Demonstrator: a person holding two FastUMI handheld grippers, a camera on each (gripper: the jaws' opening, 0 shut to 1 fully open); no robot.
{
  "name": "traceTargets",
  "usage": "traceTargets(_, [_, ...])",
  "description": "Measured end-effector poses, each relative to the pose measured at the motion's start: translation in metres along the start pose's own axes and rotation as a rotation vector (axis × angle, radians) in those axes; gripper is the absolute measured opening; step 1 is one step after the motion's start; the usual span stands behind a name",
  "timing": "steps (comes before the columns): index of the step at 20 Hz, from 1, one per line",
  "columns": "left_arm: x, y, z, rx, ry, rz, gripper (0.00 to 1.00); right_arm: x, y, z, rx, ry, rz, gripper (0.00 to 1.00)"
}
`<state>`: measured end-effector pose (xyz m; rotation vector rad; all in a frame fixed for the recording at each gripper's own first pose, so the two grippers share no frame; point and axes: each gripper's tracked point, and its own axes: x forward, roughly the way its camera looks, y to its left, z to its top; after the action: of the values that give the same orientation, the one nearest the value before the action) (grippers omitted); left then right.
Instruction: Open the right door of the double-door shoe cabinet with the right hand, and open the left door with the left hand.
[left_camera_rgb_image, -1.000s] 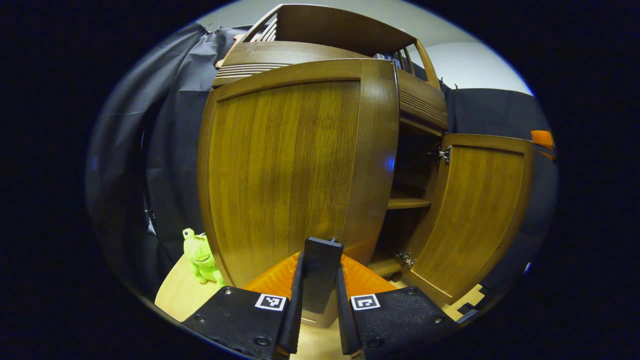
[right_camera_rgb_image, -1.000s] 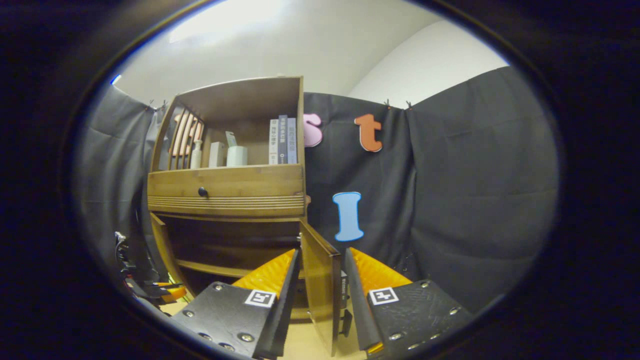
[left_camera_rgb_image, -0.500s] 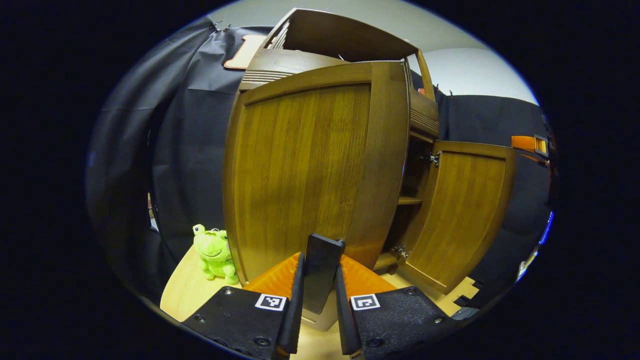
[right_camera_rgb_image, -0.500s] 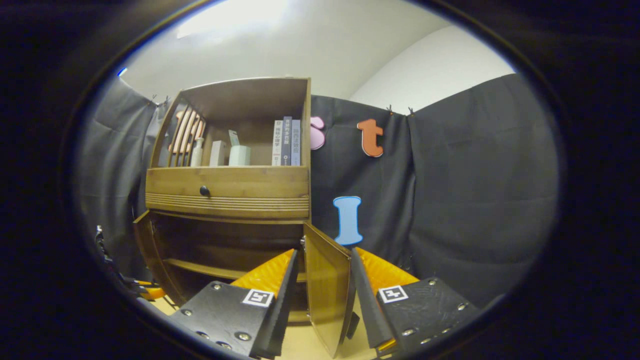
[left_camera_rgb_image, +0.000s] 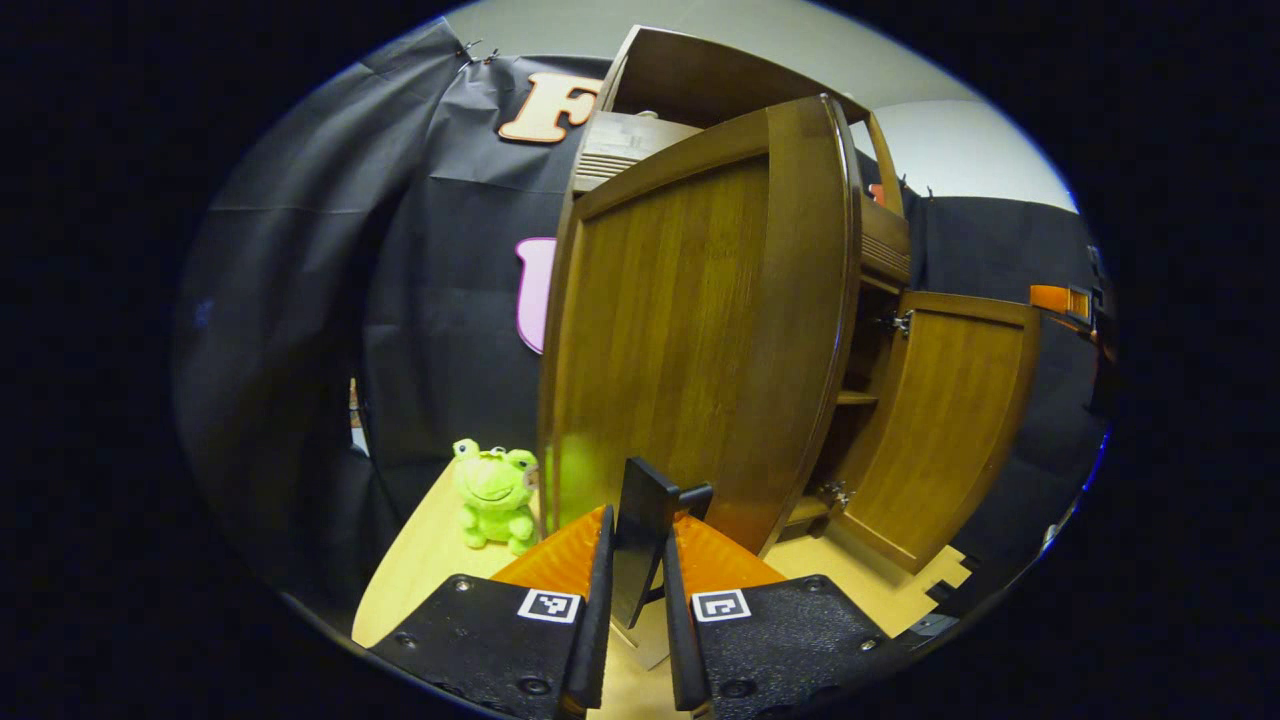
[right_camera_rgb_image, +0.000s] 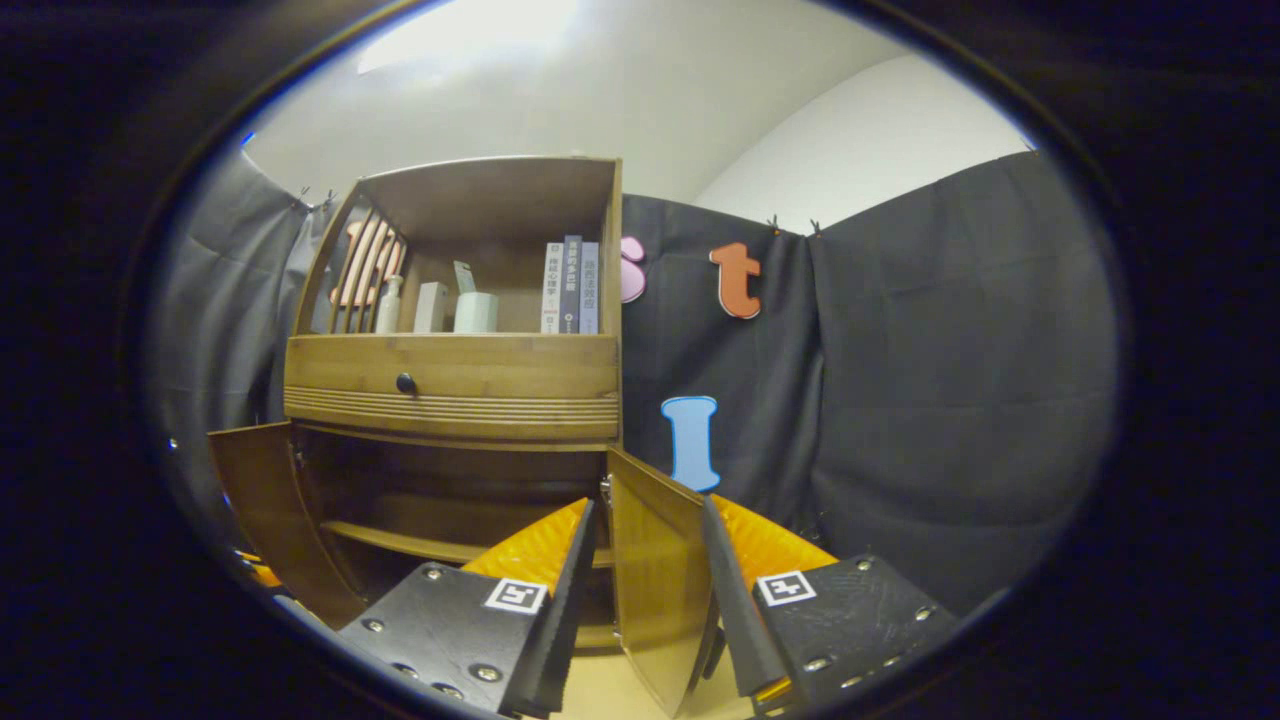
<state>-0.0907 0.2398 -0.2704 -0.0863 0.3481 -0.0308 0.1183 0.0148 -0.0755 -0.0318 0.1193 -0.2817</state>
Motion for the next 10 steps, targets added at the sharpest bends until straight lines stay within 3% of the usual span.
traceTargets(1, [-0.003, 0.009, -0.001, 0.004, 0.000, 0.023, 0.27, 0.000, 0.004, 0.000, 0.001, -0.002, 0.006, 0.62])
traceTargets(3, [-0.008, 0.031, 0.003, 0.006, -0.003, 0.074, 0.22, 0.000, 0.014, -0.001, -0.004, -0.003, 0.018, 0.62])
traceTargets(4, [-0.011, 0.039, 0.002, 0.000, -0.002, 0.084, 0.13, 0.002, 0.019, -0.002, -0.005, -0.002, 0.025, 0.62])
traceTargets(5, [-0.011, 0.044, 0.002, -0.009, -0.001, 0.091, 0.20, 0.003, 0.023, -0.003, -0.004, 0.000, 0.032, 0.62])
traceTargets(6, [-0.015, 0.051, 0.002, -0.012, -0.001, 0.100, 0.19, 0.005, 0.028, -0.004, -0.003, 0.002, 0.038, 0.62])
traceTargets(7, [-0.017, 0.056, 0.003, -0.010, -0.004, 0.111, 0.28, 0.006, 0.032, -0.005, 0.000, 0.004, 0.043, 0.62])
traceTargets(8, [-0.020, 0.062, 0.004, -0.009, -0.004, 0.122, 0.19, 0.007, 0.037, -0.007, 0.003, 0.006, 0.050, 0.62])
traceTargets(9, [-0.022, 0.067, 0.005, -0.010, -0.004, 0.131, 0.20, 0.009, 0.042, -0.008, 0.005, 0.007, 0.059, 0.62])
traceTargets(10, [-0.023, 0.070, 0.005, -0.009, -0.003, 0.136, 0.29, 0.011, 0.047, -0.009, 0.005, 0.009, 0.067, 0.62])
